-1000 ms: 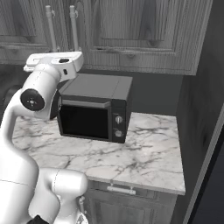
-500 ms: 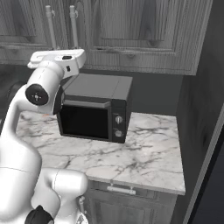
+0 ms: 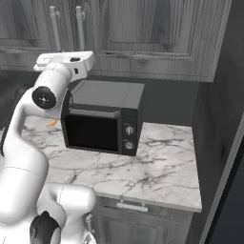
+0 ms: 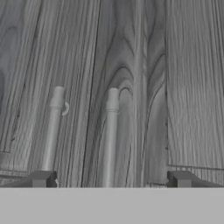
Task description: Pick the dish brush and soap dispenser from the cabinet and place them on the counter.
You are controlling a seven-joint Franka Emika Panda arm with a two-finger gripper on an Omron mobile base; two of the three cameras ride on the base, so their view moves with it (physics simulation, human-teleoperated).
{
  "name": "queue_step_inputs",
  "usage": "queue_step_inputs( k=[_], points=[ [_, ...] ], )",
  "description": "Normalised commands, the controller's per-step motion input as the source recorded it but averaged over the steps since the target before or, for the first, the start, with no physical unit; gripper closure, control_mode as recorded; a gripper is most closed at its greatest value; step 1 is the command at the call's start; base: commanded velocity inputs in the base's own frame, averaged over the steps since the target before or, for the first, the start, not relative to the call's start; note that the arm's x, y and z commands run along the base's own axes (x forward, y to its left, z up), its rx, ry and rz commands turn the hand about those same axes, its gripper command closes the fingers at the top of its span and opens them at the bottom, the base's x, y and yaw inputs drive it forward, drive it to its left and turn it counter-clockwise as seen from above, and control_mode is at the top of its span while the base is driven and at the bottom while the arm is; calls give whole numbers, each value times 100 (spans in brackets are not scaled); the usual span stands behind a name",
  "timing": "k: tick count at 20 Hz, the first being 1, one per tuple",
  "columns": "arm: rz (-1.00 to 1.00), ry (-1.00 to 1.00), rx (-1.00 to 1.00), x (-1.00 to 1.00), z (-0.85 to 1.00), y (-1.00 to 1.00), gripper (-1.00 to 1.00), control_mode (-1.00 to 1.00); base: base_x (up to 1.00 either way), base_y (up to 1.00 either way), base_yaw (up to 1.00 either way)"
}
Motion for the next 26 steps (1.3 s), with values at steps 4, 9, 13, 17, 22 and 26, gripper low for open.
queue_step_inputs(
  k=[4,9,13,17,22,26],
  points=[
    [0,0,0,27,0,1,-100,-100,0,0,0],
    [0,0,0,26,0,0,-100,-100,0,0,0],
    [0,0,0,26,0,0,-100,-100,0,0,0],
    [0,0,0,26,0,1,-100,-100,0,0,0],
    [0,0,0,26,0,1,-100,-100,0,0,0],
    [0,0,0,25,-1,3,-100,-100,0,0,0]
  ],
)
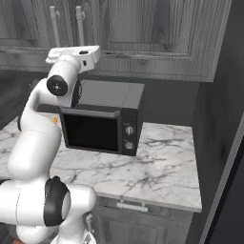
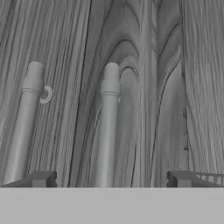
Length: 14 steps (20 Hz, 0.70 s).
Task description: Pick the dish brush and soap dispenser from the cabinet and place them on the counter.
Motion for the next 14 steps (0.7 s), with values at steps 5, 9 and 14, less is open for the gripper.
queue_step_inputs(
  k=[5,9,14],
  points=[
    [0,0,0,26,-1,3,-100,-100,0,0,0],
    [0,0,0,26,-1,2,-100,-100,0,0,0],
    [0,0,0,25,0,2,-100,-100,0,0,0]
  ],
)
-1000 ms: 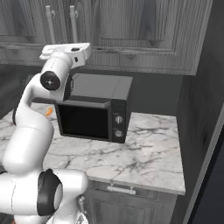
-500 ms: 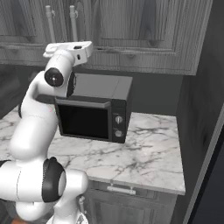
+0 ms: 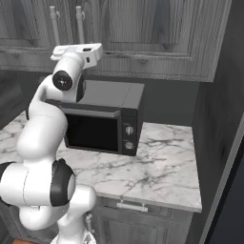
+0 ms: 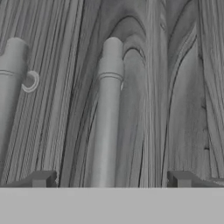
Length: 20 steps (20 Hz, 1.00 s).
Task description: Pick the dish brush and soap dispenser from the cabinet and place them on the counter.
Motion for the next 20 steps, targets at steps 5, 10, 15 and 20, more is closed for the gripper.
queue_step_inputs(
  k=[5,10,15,20],
  points=[
    [0,0,0,25,0,2,-100,-100,0,0,0],
    [0,0,0,25,0,2,-100,-100,0,0,0],
    [0,0,0,25,0,2,-100,-100,0,0,0],
    [0,0,0,25,-1,3,-100,-100,0,0,0]
  ],
)
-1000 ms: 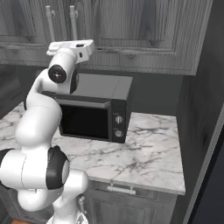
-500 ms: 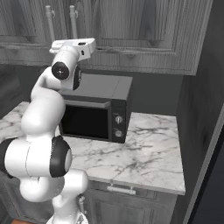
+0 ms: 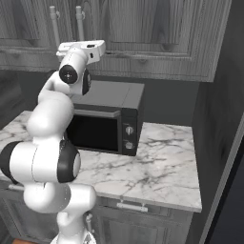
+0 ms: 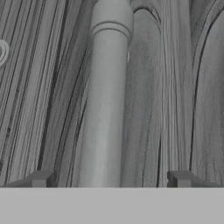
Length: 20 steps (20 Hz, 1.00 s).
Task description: Pick the dish brush and soap dispenser from the cabinet and place them on the counter.
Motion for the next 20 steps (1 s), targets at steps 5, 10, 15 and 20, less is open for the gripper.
queue_step_inputs(
  k=[5,10,15,20],
  points=[
    [0,0,0,25,-1,5,100,-100,0,0,0],
    [0,0,0,21,-1,2,100,-100,0,0,0],
    [0,0,0,12,0,5,100,-100,0,0,0],
    [-1,0,0,2,0,21,100,-100,0,0,0]
  ],
)
